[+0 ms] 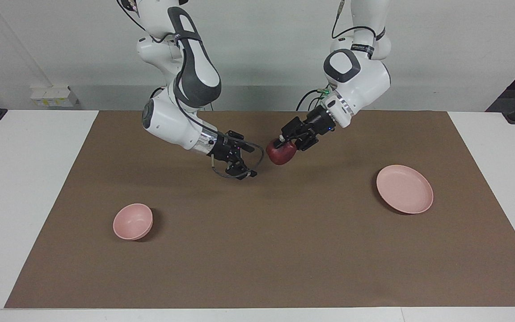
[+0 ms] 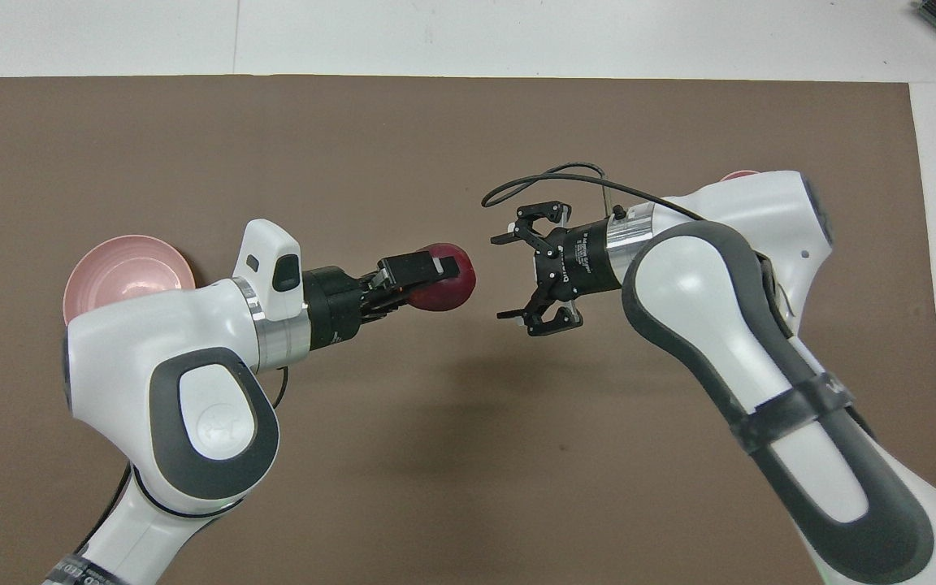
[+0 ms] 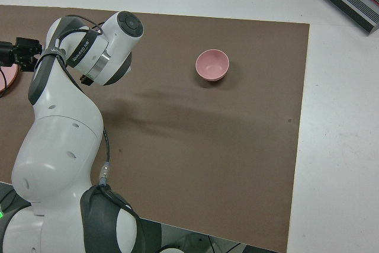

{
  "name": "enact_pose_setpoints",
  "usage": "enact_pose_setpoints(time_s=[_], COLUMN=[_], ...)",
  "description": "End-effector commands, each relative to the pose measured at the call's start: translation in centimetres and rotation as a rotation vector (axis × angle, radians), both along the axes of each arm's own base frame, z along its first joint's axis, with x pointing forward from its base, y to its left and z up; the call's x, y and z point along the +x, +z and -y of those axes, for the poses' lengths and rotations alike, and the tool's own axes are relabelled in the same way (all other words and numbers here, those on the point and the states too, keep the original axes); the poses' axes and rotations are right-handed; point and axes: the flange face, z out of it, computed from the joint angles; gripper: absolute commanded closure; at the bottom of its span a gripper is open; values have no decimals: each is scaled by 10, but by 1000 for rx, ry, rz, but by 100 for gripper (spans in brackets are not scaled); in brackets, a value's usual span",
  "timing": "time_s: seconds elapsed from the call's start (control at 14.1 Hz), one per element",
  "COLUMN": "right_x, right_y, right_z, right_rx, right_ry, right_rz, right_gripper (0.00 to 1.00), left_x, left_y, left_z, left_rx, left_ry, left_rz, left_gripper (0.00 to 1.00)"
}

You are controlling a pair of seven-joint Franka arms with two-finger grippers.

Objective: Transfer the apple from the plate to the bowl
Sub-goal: 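Close the right gripper on the apple held by the left gripper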

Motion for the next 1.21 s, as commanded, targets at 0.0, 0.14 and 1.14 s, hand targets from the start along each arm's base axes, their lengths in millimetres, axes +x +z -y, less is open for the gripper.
enact_pose_setpoints(time_s=[0.0, 0.14, 1.14], right_x=[8, 4, -9], right_y=[6, 7, 21], right_z=[-4, -6, -23], right_rx=[63, 85, 266], right_ry=[-25, 47, 69], right_rz=[17, 81, 97], right_gripper=[0, 0, 0], left_x=[-10, -8, -13], left_y=[0, -4, -3], left_z=[-1, 0, 16], left_rx=[3, 3, 10], left_ry=[23, 20, -26], left_rz=[0, -6, 6], left_gripper=[100, 100, 100])
